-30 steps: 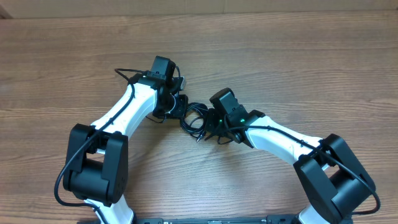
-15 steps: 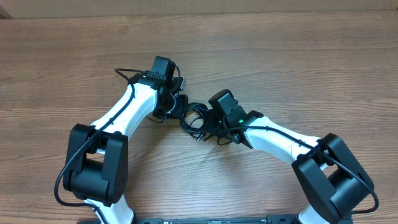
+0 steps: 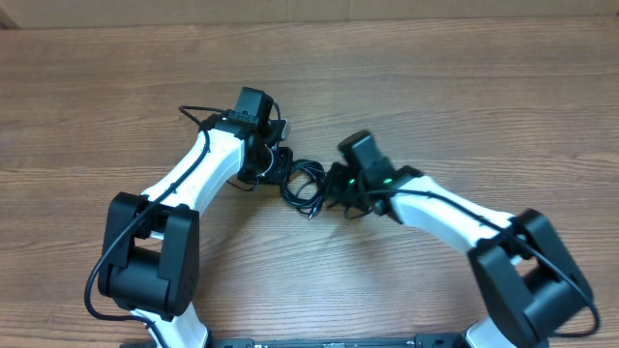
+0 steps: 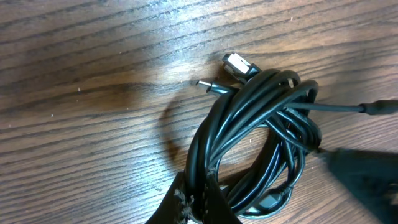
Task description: Untangle cables
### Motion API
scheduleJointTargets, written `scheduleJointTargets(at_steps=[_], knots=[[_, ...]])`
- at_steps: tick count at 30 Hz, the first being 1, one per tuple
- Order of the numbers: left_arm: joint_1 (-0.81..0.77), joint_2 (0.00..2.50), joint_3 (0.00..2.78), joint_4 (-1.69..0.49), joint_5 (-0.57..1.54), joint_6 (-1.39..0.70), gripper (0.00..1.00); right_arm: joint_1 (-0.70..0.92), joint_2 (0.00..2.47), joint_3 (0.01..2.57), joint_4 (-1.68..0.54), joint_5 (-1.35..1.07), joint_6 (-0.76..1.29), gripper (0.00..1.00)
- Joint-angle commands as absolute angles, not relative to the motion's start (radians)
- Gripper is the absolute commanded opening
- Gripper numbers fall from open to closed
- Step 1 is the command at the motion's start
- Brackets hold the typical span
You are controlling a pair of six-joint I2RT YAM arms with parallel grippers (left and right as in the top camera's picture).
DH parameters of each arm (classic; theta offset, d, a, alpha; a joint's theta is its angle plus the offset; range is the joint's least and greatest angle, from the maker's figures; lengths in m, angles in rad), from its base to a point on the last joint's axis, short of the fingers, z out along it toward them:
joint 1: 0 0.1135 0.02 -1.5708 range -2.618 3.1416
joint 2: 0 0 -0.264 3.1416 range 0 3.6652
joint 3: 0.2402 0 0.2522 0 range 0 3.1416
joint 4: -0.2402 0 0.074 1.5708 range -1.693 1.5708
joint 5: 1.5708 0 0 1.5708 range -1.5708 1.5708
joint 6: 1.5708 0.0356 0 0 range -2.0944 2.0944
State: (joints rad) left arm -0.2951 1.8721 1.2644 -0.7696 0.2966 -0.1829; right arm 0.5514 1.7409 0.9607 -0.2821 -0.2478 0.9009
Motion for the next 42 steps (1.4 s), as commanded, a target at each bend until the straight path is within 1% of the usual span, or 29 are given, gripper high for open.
scheduleJointTargets(at_steps=[1, 5, 7, 9, 11, 12, 13, 14, 15, 16, 19, 20, 21, 29, 33, 36, 38, 42], knots=[[-0.303, 1.878, 1.263, -0.769, 0.303, -0.156, 0.04, 0.484, 1.663, 0.969, -0.266, -0.405, 0.885, 0.04], [-0.303, 1.878, 1.263, -0.769, 0.303, -0.157, 0.04, 0.419, 1.663, 0.969, -0.279, -0.453, 0.886, 0.04], [-0.303, 1.878, 1.263, -0.769, 0.304, -0.157, 0.04, 0.416, 1.663, 0.969, -0.298, -0.473, 0.889, 0.04], [-0.303, 1.878, 1.263, -0.766, 0.304, -0.157, 0.04, 0.433, 1.664, 0.968, -0.333, -0.472, 0.888, 0.23], [-0.303, 1.878, 1.263, -0.764, 0.304, -0.157, 0.04, 0.454, 1.665, 0.968, -0.347, -0.460, 0.888, 0.49], [-0.303, 1.878, 1.263, -0.764, 0.304, -0.157, 0.05, 0.469, 1.665, 0.968, -0.347, -0.440, 0.888, 0.58], [-0.303, 1.878, 1.263, -0.764, 0.304, -0.157, 0.05, 0.484, 1.665, 0.968, -0.347, -0.419, 0.888, 0.59], [-0.303, 1.878, 1.263, -0.765, 0.304, -0.157, 0.04, 0.498, 1.665, 0.968, -0.346, -0.396, 0.889, 0.53], [-0.303, 1.878, 1.263, -0.765, 0.304, -0.157, 0.04, 0.521, 1.666, 0.968, -0.346, -0.353, 0.890, 0.41], [-0.303, 1.878, 1.263, -0.765, 0.304, -0.157, 0.04, 0.535, 1.667, 0.968, -0.346, -0.328, 0.894, 0.35], [-0.303, 1.878, 1.263, -0.765, 0.305, -0.157, 0.04, 0.581, 1.684, 0.968, -0.347, -0.275, 0.952, 0.28], [-0.303, 1.878, 1.263, -0.766, 0.305, -0.156, 0.04, 0.598, 1.699, 0.968, -0.347, -0.257, 0.978, 0.19], [-0.303, 1.878, 1.263, -0.766, 0.305, -0.157, 0.04, 0.607, 1.711, 0.968, -0.347, -0.250, 0.994, 0.16], [-0.303, 1.878, 1.263, -0.767, 0.308, -0.157, 0.04, 0.642, 1.813, 0.968, -0.317, -0.228, 1.077, 0.19], [-0.303, 1.878, 1.263, -0.766, 0.308, -0.157, 0.04, 0.642, 1.814, 0.968, -0.311, -0.228, 1.079, 0.15], [-0.303, 1.878, 1.263, -0.768, 0.308, -0.157, 0.04, 0.632, 1.814, 0.970, -0.302, -0.325, 1.096, 0.10], [-0.303, 1.878, 1.263, -0.770, 0.307, -0.157, 0.04, 0.613, 1.814, 0.970, -0.322, -0.364, 1.095, 0.10], [-0.306, 1.878, 1.263, -0.768, 0.308, -0.157, 0.04, 0.557, 1.814, 0.970, -0.347, -0.485, 1.030, 0.15]])
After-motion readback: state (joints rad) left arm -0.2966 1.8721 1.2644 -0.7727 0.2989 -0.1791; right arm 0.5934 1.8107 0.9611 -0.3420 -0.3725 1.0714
